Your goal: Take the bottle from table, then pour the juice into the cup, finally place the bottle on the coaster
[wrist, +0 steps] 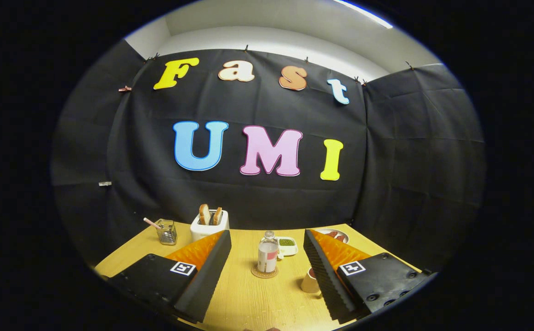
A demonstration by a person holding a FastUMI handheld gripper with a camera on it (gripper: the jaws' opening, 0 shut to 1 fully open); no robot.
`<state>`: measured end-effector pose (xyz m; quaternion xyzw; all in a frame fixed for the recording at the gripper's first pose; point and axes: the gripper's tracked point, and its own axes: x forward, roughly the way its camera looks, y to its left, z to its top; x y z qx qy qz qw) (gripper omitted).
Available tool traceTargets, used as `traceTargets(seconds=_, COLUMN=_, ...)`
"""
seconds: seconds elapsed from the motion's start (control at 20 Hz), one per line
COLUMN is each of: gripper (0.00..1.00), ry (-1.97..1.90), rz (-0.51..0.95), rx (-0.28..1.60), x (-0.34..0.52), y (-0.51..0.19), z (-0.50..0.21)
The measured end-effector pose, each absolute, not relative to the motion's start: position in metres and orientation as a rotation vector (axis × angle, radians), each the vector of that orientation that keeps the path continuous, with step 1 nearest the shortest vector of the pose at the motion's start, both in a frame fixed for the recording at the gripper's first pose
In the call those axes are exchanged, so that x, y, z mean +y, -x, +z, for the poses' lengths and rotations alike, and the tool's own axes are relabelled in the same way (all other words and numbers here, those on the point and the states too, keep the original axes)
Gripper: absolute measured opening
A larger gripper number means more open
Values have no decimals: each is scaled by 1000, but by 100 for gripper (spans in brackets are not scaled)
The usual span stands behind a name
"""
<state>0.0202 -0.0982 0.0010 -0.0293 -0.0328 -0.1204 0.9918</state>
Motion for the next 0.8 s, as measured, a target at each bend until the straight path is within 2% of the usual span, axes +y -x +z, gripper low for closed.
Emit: traceTargets(seconds=0.8, gripper=97, ry=59, rz=-219, rx=-43, x=-75, y=35, z=-15)
